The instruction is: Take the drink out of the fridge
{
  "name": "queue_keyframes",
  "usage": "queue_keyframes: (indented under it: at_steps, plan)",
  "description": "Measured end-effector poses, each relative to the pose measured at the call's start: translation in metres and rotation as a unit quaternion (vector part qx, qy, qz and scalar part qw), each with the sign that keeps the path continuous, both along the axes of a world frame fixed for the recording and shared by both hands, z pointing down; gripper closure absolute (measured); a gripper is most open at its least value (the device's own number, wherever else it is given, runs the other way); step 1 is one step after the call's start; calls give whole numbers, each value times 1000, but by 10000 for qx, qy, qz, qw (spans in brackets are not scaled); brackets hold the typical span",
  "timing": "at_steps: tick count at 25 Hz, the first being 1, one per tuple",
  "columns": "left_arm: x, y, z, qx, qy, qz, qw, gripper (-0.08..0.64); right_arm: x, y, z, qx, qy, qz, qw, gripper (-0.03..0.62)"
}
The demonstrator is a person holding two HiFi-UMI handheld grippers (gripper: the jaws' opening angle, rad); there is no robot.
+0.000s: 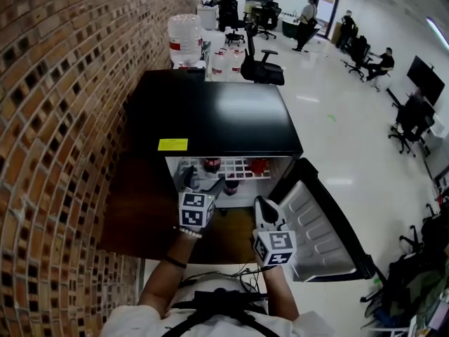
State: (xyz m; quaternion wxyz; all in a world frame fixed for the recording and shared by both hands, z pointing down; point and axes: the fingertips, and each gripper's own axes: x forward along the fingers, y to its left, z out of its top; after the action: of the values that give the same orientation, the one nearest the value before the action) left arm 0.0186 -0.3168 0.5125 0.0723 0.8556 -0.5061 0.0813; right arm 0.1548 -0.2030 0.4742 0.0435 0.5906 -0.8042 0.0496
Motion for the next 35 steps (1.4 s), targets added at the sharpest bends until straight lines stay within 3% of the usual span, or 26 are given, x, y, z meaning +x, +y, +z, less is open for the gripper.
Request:
queue_keyframes:
  at_steps: [25,35]
  plan:
    - [24,-85,18,-223,-47,-107,9997,101,24,0,-3,49,119,216,9997,586]
    - [25,-91,16,-177,-81,-106,9998,210,32,4,-6,82,136,301,9994,586]
